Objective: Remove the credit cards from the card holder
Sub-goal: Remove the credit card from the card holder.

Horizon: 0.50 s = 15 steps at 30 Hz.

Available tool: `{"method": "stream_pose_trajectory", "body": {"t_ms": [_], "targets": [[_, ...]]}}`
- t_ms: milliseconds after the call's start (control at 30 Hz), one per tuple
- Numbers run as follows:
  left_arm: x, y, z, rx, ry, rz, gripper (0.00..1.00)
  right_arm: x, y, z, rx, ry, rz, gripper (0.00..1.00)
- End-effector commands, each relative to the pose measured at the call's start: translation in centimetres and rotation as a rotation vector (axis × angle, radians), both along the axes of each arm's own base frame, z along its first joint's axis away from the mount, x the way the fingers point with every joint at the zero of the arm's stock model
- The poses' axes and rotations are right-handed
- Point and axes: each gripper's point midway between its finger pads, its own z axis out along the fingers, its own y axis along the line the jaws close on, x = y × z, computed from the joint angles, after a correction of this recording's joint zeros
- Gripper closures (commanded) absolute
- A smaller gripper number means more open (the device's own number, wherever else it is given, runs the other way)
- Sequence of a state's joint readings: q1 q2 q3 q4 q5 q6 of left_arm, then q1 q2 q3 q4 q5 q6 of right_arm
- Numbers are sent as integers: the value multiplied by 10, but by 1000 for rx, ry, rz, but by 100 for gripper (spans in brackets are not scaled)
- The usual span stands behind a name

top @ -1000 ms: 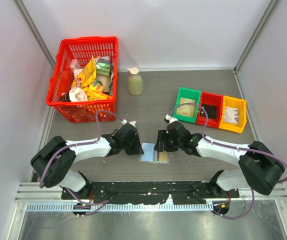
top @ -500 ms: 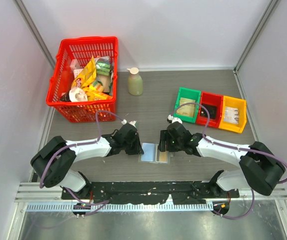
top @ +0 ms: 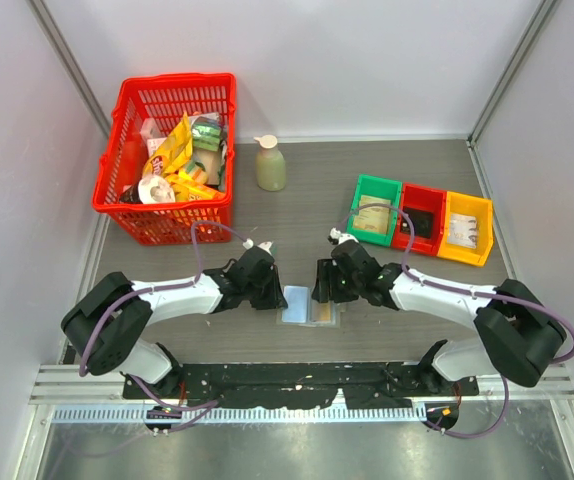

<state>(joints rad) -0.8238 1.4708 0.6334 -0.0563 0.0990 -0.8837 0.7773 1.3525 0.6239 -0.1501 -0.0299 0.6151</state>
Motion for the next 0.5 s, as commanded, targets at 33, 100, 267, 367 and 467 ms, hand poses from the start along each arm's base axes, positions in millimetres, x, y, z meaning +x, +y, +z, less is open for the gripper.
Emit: {"method": "stream_pose_trajectory", "body": {"t_ms": [33, 100, 267, 367, 467], "targets": [[-1, 0, -5, 10, 4, 3, 92, 9, 31, 46, 125, -76, 70, 44], [0, 0, -3, 5, 0, 8, 93, 9, 29, 46, 118, -82, 66, 44], [1, -1, 2, -9, -13, 13, 92, 5, 33, 44, 149, -70, 78, 44], [0, -1, 2, -10, -9, 12, 91, 5, 39, 48, 190, -77, 82, 43], [0, -3, 1, -16, -4, 11, 91, 7, 37, 47, 192, -83, 68, 43]]}}
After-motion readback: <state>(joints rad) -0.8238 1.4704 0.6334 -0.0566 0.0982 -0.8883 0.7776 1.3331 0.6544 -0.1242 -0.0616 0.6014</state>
